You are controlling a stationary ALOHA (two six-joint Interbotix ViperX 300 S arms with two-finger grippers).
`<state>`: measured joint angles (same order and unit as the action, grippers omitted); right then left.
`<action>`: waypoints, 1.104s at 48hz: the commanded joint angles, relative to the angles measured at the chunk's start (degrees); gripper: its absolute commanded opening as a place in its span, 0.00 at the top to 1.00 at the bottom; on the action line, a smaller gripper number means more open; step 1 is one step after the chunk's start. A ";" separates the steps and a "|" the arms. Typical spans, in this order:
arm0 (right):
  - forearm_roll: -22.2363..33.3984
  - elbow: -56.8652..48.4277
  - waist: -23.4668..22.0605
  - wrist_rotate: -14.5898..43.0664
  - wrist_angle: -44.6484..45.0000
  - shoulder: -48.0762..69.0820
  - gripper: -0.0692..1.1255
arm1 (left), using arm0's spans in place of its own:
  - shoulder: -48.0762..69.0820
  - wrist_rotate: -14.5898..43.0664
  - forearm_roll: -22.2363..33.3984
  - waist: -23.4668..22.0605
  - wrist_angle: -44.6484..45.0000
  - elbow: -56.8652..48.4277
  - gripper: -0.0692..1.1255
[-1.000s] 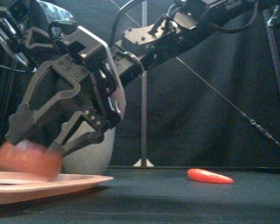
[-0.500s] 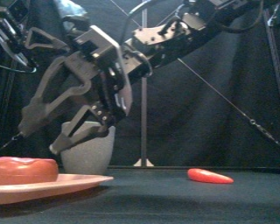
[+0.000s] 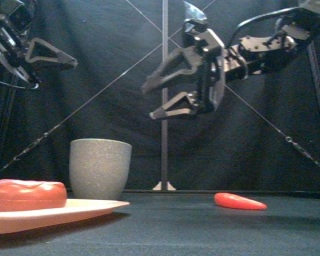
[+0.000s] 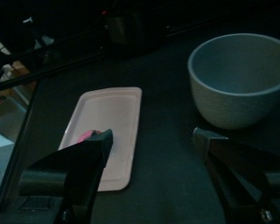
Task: Pick the donut then place it on the pink plate
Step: Drop donut on the pink plate and return to neutral
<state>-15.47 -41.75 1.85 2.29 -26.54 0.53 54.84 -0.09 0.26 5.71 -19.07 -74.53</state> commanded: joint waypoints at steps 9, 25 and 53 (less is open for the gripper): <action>0.44 -10.28 -3.34 -0.35 -2.90 11.95 0.07 | -0.26 0.00 0.18 -0.18 -0.53 0.62 0.93; 0.97 -18.46 -4.83 -0.26 -3.87 24.08 0.07 | -0.18 0.18 0.09 -0.26 -0.53 0.79 0.93; 8.26 -21.97 -5.10 -0.18 -3.96 29.27 0.07 | -0.18 0.09 0.26 -0.44 -0.44 0.79 0.93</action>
<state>-8.09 -64.42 -3.08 2.02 -29.88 29.00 54.84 0.00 0.44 5.36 -19.07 -74.71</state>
